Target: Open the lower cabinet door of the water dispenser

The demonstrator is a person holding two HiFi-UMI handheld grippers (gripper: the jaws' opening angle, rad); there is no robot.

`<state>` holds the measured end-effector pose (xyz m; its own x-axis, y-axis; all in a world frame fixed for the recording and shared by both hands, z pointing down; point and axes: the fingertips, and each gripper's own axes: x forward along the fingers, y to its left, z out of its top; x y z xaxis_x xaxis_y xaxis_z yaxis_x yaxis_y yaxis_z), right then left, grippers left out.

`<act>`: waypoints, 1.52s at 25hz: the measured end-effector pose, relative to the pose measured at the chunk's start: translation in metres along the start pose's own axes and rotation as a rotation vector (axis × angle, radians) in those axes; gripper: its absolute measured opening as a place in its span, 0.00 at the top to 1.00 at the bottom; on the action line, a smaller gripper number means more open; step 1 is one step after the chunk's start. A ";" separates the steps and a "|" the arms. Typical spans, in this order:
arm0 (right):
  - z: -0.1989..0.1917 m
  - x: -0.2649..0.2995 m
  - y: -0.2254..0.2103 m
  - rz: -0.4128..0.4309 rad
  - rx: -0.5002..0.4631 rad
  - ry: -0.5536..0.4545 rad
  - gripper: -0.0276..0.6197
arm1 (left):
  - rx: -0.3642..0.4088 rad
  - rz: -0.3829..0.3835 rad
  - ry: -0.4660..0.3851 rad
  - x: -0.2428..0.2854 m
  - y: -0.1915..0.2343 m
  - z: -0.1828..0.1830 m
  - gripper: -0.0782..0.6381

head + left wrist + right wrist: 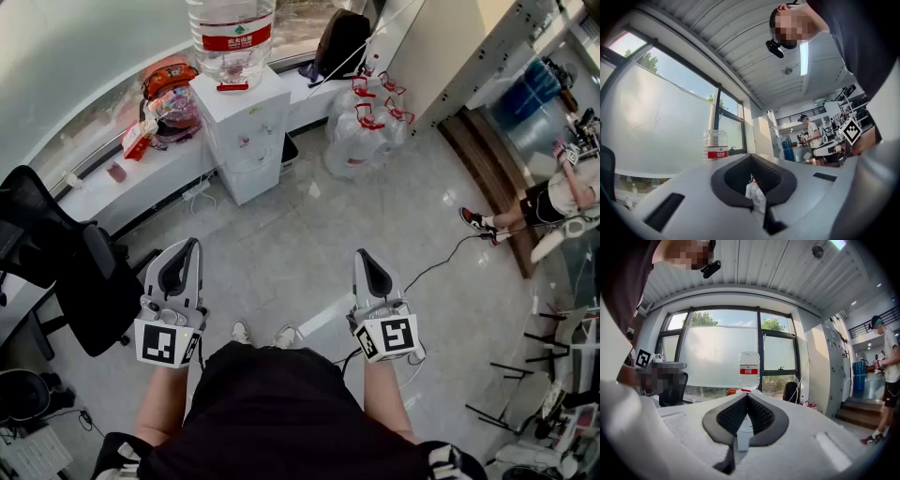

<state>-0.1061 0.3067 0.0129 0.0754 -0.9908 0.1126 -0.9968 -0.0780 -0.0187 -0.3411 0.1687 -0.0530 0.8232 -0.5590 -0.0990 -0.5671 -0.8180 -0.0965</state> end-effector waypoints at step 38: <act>-0.032 0.117 -0.105 0.119 0.042 0.126 0.95 | -0.077 -0.009 0.050 0.174 0.012 -0.065 0.88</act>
<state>0.0063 0.2029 0.0596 -0.0497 -0.9718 0.2307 -0.9962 0.0318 -0.0808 -0.2030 0.0532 -0.0074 0.8296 -0.5562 -0.0491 -0.5576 -0.8299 -0.0206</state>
